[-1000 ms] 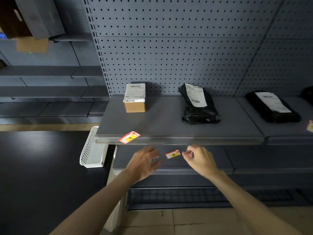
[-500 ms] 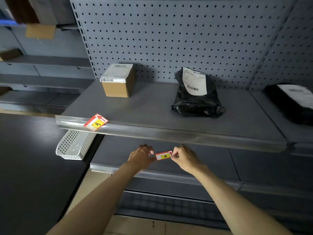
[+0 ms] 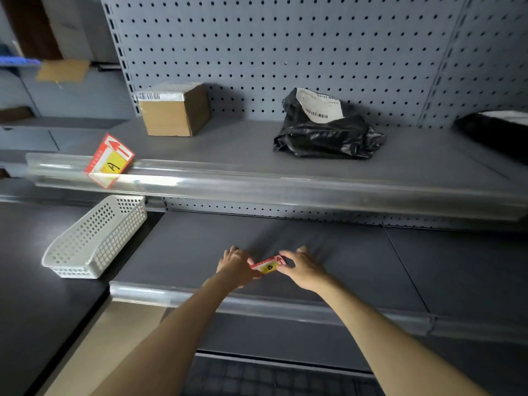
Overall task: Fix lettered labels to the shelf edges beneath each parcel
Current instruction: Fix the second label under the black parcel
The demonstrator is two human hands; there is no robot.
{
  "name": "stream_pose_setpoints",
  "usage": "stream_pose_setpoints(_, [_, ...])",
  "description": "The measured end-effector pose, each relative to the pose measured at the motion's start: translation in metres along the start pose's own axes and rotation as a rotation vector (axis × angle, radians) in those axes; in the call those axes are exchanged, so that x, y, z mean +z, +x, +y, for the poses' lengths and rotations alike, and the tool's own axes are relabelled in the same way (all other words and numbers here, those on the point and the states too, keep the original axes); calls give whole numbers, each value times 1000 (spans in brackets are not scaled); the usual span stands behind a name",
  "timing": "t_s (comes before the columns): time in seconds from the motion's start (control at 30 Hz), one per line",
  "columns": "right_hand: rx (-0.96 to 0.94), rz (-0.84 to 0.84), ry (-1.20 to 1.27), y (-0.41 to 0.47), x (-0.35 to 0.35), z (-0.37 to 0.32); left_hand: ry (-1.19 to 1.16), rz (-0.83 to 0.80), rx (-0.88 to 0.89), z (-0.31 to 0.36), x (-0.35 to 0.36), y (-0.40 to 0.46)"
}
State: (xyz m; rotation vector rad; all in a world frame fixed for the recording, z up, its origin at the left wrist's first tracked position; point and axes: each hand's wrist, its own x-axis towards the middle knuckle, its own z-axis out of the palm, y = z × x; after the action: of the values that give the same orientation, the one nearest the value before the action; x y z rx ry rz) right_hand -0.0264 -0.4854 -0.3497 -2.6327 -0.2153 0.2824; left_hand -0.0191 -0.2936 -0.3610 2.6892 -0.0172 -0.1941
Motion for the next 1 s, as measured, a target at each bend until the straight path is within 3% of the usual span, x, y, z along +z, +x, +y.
stream_pose_setpoints(0.2, [-41, 96, 190, -28, -10, -9, -372, 44, 64, 16, -19, -35])
stream_pose_setpoints(0.37, [-45, 70, 312, -89, -51, -33, -477, 0, 115, 42, -64, -96])
stream_pose_setpoints(0.5, [-36, 52, 459, -157, -101, -59, -474, -8, 173, 68, -116, -143])
stream_pose_setpoints(0.67, [-27, 186, 573, -217, -166, -90, -451, -6, 192, 117, -176, -185])
stream_pose_setpoints(0.87, [-37, 342, 553, -232, -250, -114, -488, 147, 218, 173, -233, -192])
stream_pose_setpoints(1.0, [-106, 404, 447, -222, -284, -116, -225, 279, 333, 178, -239, -186])
